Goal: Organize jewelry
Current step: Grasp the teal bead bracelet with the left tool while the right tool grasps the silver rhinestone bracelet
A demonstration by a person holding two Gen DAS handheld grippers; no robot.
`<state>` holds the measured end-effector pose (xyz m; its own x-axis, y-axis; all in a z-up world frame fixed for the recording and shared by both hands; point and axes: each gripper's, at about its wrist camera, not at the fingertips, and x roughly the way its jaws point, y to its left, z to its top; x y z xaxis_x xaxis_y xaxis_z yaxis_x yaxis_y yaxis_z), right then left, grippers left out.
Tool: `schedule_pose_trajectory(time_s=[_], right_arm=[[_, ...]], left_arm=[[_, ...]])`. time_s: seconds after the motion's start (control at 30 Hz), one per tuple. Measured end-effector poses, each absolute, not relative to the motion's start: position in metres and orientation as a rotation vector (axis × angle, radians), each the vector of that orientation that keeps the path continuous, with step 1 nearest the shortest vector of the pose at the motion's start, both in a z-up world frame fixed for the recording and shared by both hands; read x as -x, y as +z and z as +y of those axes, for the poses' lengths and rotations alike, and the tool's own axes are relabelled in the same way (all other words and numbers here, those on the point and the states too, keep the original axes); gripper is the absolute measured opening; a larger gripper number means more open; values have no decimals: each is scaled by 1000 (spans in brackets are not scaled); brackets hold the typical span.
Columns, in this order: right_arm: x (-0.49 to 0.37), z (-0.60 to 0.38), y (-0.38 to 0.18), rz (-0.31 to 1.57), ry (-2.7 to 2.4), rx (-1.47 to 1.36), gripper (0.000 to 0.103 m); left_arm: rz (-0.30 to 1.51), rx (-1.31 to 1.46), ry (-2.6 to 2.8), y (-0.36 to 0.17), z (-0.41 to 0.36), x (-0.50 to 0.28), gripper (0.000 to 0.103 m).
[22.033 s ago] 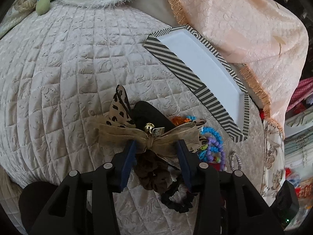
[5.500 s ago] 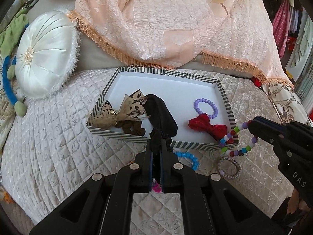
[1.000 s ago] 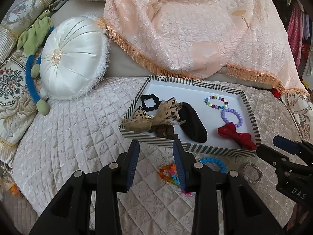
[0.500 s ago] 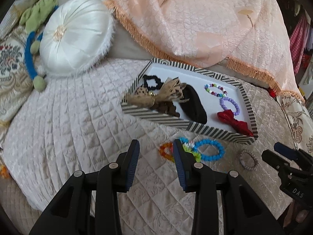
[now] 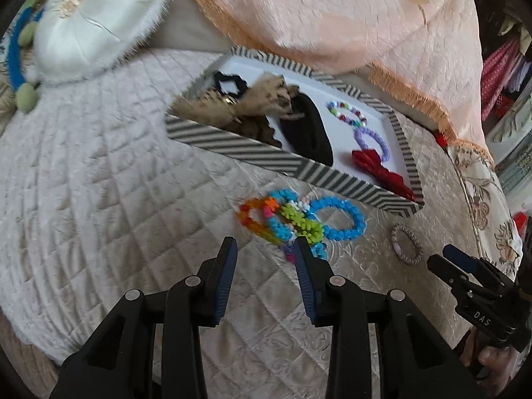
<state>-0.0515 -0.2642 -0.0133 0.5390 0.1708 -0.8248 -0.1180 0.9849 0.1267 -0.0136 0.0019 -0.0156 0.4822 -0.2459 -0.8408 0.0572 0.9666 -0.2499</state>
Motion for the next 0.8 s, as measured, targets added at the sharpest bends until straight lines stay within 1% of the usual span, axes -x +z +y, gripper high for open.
schedule_pose_trajectory(time_s=[0.27,0.8], right_arm=[[40,-270,-26,992,166,-31,61],[21,-279,-42,1032,162,-60,61]], left_arm=[[1126,274,-207,-36,-3,-15,16],[1169,316,-196,-47,-6,-43,16]])
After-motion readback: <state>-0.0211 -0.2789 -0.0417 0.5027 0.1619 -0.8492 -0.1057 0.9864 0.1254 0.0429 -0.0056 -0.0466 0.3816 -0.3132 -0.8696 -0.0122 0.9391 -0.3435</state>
